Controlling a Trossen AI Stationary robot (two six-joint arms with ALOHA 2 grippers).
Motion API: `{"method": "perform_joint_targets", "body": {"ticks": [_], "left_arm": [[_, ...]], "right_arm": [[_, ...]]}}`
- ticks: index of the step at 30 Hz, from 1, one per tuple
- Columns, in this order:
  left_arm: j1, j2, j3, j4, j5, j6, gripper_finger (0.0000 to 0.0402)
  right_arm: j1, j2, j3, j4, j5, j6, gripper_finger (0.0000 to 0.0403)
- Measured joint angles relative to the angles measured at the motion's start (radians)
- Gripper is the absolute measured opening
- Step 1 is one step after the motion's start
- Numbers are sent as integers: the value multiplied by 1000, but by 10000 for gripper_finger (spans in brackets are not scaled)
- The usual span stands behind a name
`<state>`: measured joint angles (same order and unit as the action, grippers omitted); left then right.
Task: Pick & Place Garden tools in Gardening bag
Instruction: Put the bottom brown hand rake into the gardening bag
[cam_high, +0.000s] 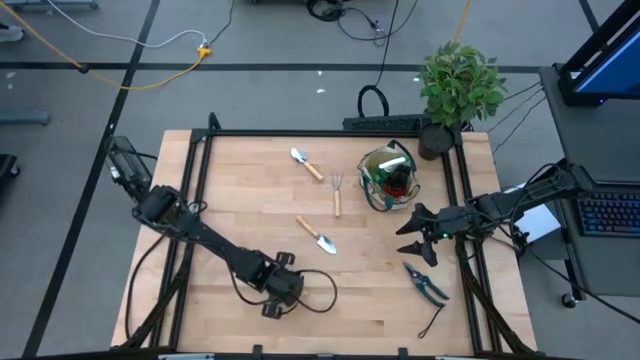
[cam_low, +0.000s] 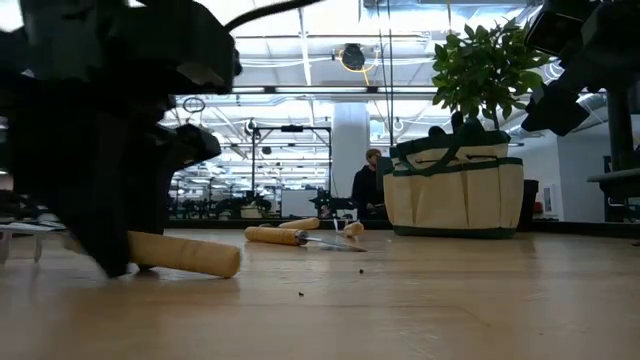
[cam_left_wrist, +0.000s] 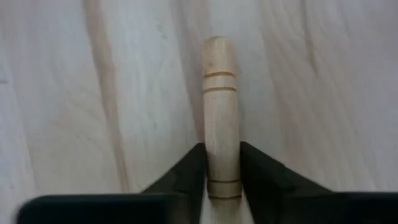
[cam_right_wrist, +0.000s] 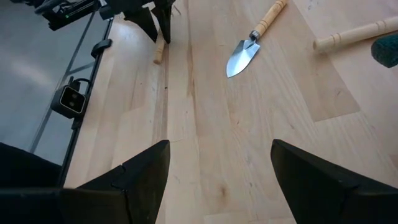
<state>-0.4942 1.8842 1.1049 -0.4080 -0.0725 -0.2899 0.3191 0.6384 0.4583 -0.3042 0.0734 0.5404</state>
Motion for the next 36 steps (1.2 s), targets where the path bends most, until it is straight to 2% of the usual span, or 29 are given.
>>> {"method": "perform_joint_targets", "body": {"ticks": [1, 6, 11, 15, 19, 23, 28, 33, 36], "left_arm": [[7, -1, 0, 0, 3, -15, 66], [64, -20, -2, -17, 84, -123, 65], [139, -89, -3, -18, 202, -192, 65], [206, -179, -3, 15, 201, -210, 65], [282, -266, -2, 146, 184, -238, 65], [352, -314, -2, 320, 151, -242, 65], [416, -311, -1, 520, 146, -242, 65], [453, -300, -1, 642, 123, -236, 65], [467, -301, -1, 703, 91, -220, 65]], "right_arm": [[0, 0, 0, 0, 0, 2, 270], [2, 0, 0, 32, -2, 51, 270], [23, 0, 0, 169, -20, 32, 270], [42, 0, 0, 326, -26, -16, 270], [50, 2, 0, 498, -18, -114, 270], [49, 12, 0, 630, 76, -255, 270], [40, 55, 0, 737, 235, -430, 270], [4, 131, 0, 831, 320, -447, 270], [-27, 178, 0, 875, 318, -445, 270]]}}
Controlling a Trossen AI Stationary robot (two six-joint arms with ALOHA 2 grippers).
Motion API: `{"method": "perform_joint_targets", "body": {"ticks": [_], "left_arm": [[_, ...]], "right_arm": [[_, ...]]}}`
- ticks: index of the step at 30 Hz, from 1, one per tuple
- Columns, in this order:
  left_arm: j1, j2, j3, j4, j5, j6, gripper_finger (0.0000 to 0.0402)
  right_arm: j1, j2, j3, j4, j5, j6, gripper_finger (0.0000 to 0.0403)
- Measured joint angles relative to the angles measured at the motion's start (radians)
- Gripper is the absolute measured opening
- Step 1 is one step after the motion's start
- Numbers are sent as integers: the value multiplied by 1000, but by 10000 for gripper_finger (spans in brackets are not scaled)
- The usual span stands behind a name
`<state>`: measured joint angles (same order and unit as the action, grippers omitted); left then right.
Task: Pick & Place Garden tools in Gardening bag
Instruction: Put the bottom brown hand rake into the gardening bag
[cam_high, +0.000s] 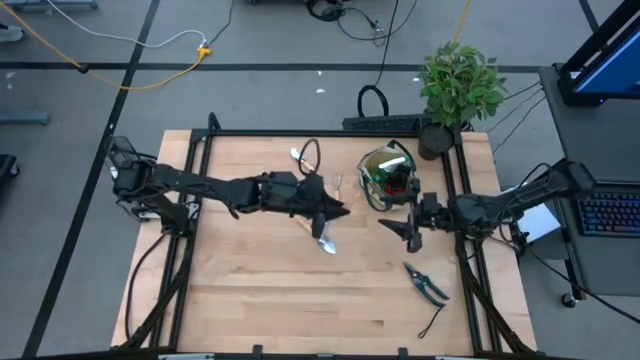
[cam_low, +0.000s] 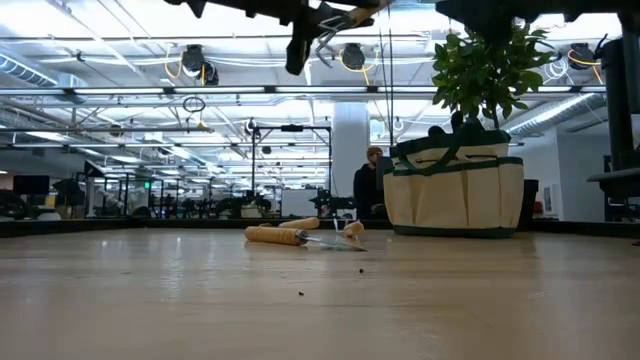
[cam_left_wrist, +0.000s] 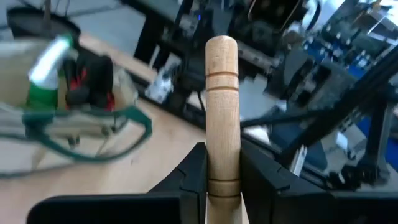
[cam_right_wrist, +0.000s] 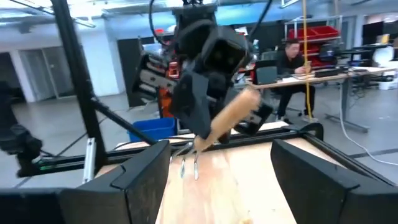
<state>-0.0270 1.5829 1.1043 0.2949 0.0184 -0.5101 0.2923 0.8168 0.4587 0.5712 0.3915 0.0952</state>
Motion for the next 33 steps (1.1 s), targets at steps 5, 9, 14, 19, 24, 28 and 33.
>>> {"method": "perform_joint_targets", "body": {"ticks": [5, 9, 14, 19, 24, 28, 33], "left_arm": [[5, 0, 0, 75, -28, 20, 65], [4, 0, 0, 74, -54, 37, 65], [4, 0, 0, 77, -55, 48, 65], [4, 0, 0, 78, -55, 64, 65], [4, 0, 0, 77, -55, 72, 65], [4, 0, 0, 77, -64, 83, 65], [4, 0, 0, 78, -65, 83, 65]], "right_arm": [[-57, 88, 0, 155, -25, 29, 271], [-108, 154, 0, 285, -82, 66, 276], [-160, 228, 0, 373, -128, 140, 279], [-195, 301, 41, 403, -179, 177, 279], [-214, 360, 106, 405, -232, 174, 279], [-226, 389, 137, 405, -240, 174, 279], [-234, 409, 165, 406, -240, 181, 267]]}}
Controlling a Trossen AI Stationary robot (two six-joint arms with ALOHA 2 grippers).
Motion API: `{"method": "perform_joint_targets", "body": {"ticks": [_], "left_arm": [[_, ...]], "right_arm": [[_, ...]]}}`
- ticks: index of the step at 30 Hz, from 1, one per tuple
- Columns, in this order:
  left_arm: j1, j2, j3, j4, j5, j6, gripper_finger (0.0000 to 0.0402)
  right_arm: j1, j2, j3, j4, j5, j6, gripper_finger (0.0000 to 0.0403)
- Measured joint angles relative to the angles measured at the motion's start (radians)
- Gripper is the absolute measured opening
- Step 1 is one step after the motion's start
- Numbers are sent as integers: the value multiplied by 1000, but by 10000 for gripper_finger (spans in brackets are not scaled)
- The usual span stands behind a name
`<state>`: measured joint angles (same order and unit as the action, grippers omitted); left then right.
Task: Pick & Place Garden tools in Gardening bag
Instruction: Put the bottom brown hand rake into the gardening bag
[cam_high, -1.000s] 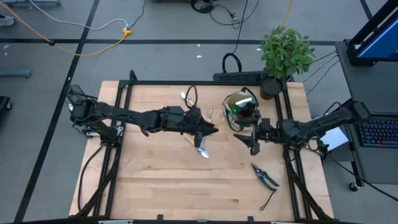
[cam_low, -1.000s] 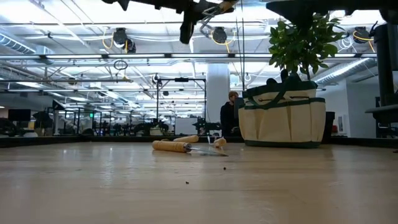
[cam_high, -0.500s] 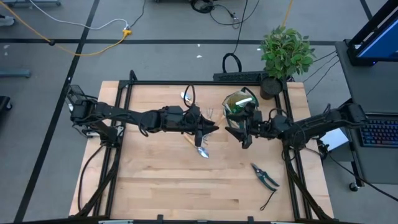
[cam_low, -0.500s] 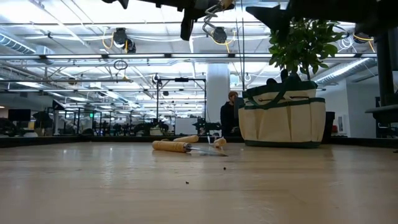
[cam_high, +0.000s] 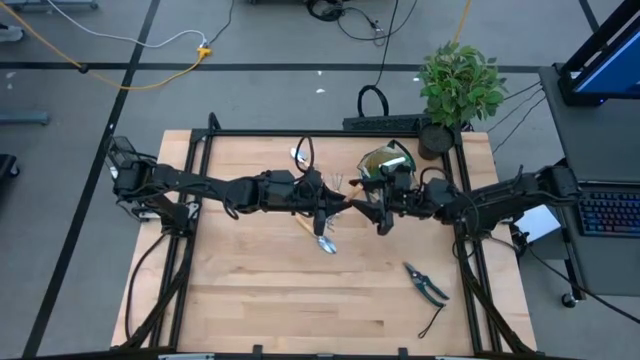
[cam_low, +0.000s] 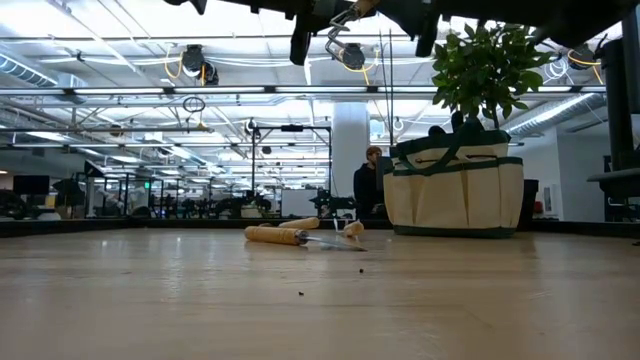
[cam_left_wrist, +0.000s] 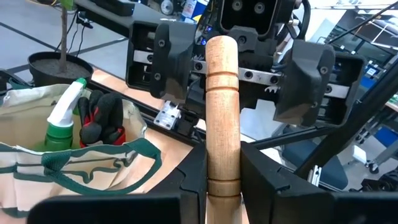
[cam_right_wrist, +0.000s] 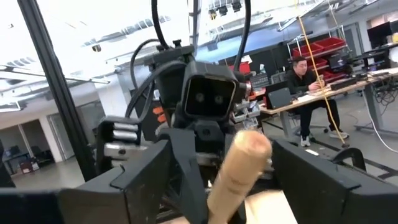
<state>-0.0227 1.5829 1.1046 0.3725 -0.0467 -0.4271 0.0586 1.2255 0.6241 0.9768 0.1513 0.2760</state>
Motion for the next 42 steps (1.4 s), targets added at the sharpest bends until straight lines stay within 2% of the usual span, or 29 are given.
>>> {"method": "perform_joint_targets", "body": {"ticks": [5, 18, 30, 32, 38, 42], "left_arm": [[0, 0, 0, 13, 0, 5, 65], [-1, 0, 0, 25, 2, 17, 65], [-1, -1, 0, 23, 3, 16, 65], [-1, -1, 0, 20, 0, 17, 88], [17, -2, 0, 26, -11, 50, 225], [41, -13, 0, 4, -8, 62, 298]], "right_arm": [[0, 1, 9, -32, 0, 9, 226], [0, 1, 9, -16, 3, 54, 67], [0, 1, 9, -19, 3, 83, 61], [0, 1, 9, -27, 4, 78, 61], [0, -1, 9, -58, 35, 52, 60], [-4, -11, 9, -85, 57, 36, 60]]}}
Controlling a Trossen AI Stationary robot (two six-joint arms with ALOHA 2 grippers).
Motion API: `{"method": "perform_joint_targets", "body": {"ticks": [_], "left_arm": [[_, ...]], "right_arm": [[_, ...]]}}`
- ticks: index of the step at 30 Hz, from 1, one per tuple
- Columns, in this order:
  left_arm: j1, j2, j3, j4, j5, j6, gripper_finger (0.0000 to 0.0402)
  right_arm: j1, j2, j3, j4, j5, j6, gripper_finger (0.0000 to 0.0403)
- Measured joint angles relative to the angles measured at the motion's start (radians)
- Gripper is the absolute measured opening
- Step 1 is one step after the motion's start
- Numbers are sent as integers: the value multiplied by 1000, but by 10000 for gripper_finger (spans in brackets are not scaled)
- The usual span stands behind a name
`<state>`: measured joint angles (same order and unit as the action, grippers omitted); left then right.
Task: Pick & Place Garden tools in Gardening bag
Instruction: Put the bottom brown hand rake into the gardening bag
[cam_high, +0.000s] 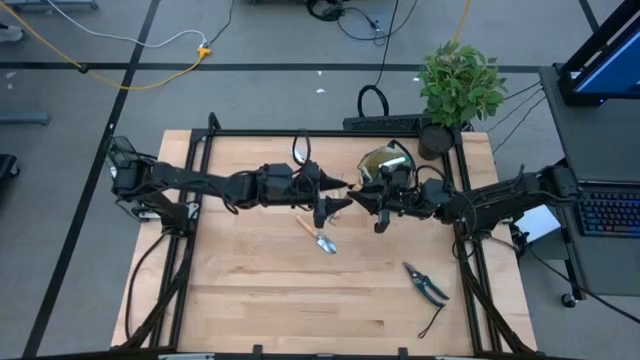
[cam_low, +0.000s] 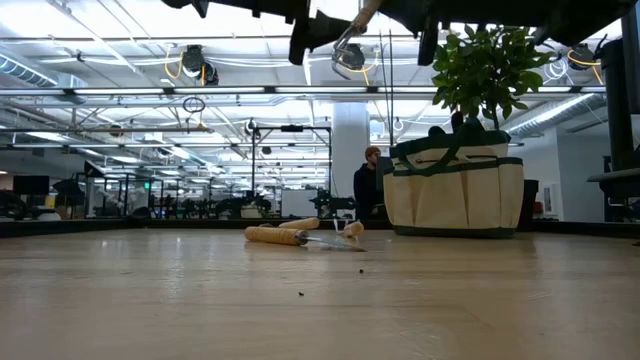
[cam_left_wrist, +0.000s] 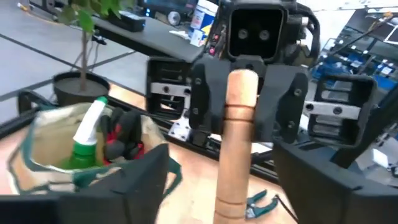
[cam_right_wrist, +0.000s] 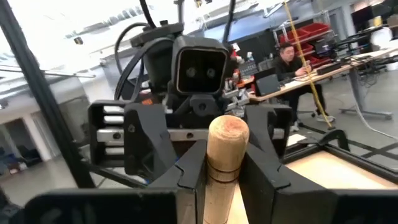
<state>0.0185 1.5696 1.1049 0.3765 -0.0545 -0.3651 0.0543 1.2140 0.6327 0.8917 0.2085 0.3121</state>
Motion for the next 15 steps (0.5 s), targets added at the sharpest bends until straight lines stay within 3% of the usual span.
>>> {"method": "perform_joint_targets", "body": {"ticks": [7, 12, 15], "left_arm": [[52, -71, 2, -182, 1, 56, 372], [89, -148, -2, -391, 1, 80, 395], [103, -167, 4, -416, 0, 81, 398]], "right_arm": [[-15, -49, 0, -21, 93, -125, 60], [-38, -86, -1, -94, 203, -291, 60], [-68, -95, -2, -158, 279, -382, 60]]}}
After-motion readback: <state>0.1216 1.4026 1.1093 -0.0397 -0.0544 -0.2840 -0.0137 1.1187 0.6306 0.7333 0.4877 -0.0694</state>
